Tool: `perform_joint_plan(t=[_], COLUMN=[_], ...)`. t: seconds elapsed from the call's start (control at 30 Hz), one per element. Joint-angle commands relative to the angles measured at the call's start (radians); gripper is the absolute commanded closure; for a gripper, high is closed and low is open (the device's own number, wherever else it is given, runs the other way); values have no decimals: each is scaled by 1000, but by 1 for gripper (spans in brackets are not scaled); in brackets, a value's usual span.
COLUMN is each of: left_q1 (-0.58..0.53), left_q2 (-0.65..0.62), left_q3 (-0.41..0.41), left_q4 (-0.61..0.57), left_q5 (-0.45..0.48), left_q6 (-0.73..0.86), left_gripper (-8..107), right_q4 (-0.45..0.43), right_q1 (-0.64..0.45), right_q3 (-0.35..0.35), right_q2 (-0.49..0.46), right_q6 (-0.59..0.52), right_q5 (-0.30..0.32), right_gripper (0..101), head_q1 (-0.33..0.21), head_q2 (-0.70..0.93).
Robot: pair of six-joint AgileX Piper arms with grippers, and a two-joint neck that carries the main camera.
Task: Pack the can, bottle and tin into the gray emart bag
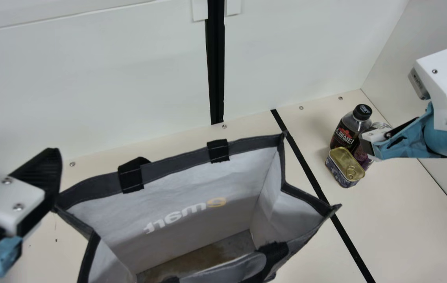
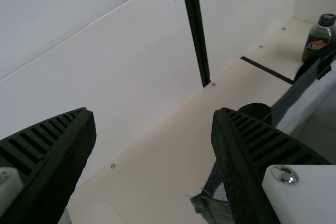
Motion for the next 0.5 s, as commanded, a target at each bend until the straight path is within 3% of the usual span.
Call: perform_joint_plan(t=[0.0,0.47], left_q1=[-6,-65], left_q2=[7,75], left_q3=[-7,-38], left_q4=[-18,-128], left_q5=[0,0], left_q6=[19,145], left_gripper=[9,9], right_q4=[0,0], right_q1=[0,0], right_q3=[0,0], right_q2=[0,0], right_q6=[0,0], right_q5=[0,0], right_gripper=[10,10], head_q1=[-23,-23], head_q2=[-2,-2])
